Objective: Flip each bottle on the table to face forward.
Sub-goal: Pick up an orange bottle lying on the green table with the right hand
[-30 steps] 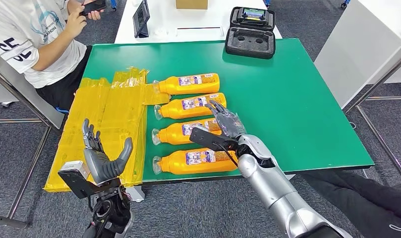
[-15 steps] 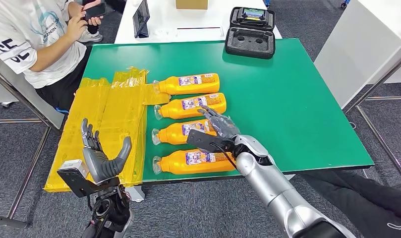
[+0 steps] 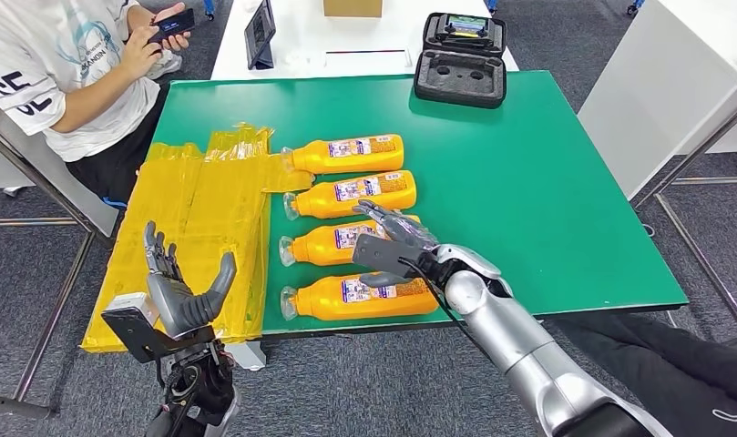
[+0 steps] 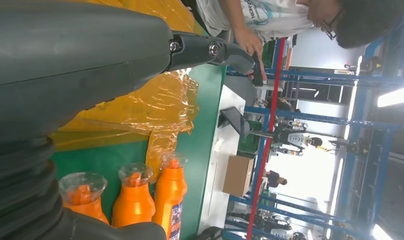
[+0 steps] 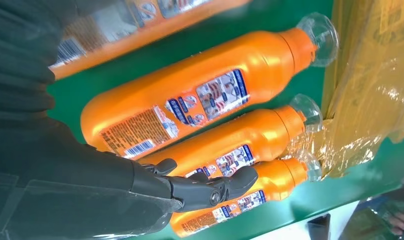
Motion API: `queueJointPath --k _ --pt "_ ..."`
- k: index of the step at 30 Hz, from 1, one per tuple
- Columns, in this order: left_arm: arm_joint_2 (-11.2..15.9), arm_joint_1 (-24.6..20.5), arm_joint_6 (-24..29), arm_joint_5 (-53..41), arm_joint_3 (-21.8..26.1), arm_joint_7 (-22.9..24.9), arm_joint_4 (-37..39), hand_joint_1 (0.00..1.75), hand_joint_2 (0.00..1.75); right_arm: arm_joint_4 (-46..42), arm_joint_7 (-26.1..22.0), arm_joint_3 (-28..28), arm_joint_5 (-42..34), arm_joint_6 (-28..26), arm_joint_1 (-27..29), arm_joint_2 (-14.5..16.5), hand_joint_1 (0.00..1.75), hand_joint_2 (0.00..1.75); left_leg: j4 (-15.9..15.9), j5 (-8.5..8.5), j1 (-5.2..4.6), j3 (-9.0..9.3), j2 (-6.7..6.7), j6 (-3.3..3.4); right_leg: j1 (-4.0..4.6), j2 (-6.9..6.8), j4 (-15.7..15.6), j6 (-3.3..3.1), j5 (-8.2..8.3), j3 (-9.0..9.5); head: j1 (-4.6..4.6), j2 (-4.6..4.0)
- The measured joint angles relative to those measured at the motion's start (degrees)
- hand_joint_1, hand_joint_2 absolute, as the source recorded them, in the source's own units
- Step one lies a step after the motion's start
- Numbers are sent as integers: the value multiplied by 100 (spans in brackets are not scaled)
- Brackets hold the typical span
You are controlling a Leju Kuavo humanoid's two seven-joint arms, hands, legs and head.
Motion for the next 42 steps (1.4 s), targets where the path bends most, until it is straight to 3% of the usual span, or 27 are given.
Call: queueJointPath --k 5,11,19,42 --pt "8 82 92 -4 11 0 -39 0 175 -412 57 116 72 67 400 -254 0 175 0 -2 -1 -6 0 1 0 0 1 0 0 -3 -1 -1" --pt "11 119 108 23 45 0 -56 0 175 -460 132 259 -15 574 186 -420 0 175 0 0 0 -7 0 1 0 -2 0 0 0 -4 -1 0" --pt "24 210 155 25 153 0 -147 0 175 -455 -80 464 25 613 220 -807 0 175 0 1 -1 -9 -3 4 -1 -7 1 0 0 -4 -1 0" --pt "50 358 180 20 300 0 -310 0 175 -157 -106 700 215 522 234 -888 0 175 0 1 -1 -11 -5 4 0 -8 0 0 0 -5 -1 0"
